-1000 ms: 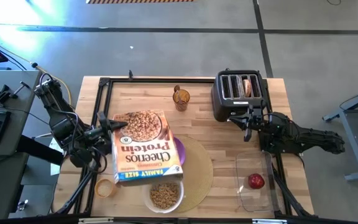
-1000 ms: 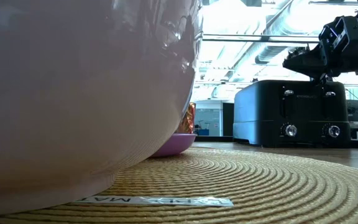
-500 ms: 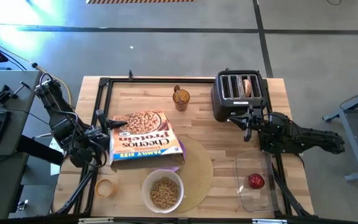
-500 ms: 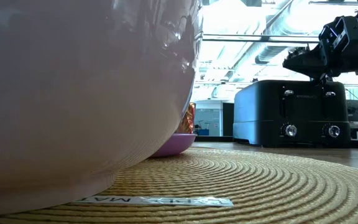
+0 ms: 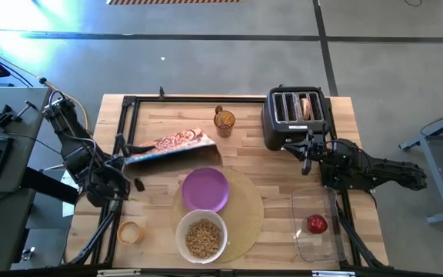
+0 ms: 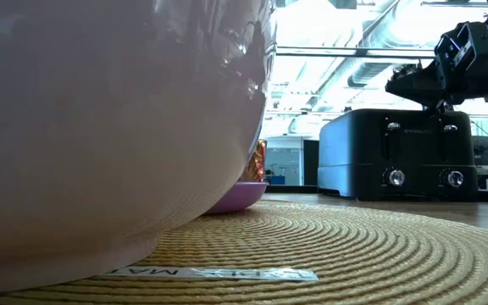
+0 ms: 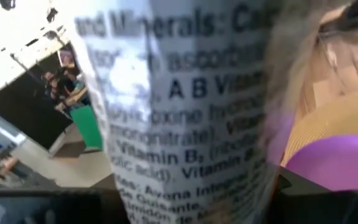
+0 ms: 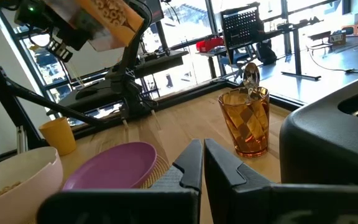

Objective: Arrange a breakfast setting
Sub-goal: Pour the cereal from the cereal box into the white bowl

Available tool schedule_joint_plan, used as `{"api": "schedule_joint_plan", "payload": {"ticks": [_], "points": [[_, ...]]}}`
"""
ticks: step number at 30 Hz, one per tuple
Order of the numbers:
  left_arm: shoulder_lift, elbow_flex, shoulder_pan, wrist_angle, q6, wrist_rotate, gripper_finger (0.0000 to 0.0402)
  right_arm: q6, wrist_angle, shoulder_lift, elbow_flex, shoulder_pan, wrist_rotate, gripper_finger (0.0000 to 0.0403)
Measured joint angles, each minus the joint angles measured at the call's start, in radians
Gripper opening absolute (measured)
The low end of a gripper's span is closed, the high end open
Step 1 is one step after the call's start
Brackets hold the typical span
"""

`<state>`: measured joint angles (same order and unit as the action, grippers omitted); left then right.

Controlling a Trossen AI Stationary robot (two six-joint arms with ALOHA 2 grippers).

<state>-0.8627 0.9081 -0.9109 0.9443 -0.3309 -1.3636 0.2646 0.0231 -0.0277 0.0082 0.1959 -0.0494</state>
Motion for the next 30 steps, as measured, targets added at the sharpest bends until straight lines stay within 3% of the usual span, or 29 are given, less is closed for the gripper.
{"api": "schedule_joint_plan", "payload": {"ticks": [25, 30], "points": [[-0.014, 0.0, 0.281, 0.0, -0.354, -0.013, 0.0149, 0.108, -0.002, 0.0, 0.0, 0.0, 0.011, 0.0], [-0.048, 0.0, 0.35, 0.0, -0.414, -0.012, 0.0149, 0.201, -0.007, 0.0, 0.0, 0.0, 0.043, 0.0]]}}
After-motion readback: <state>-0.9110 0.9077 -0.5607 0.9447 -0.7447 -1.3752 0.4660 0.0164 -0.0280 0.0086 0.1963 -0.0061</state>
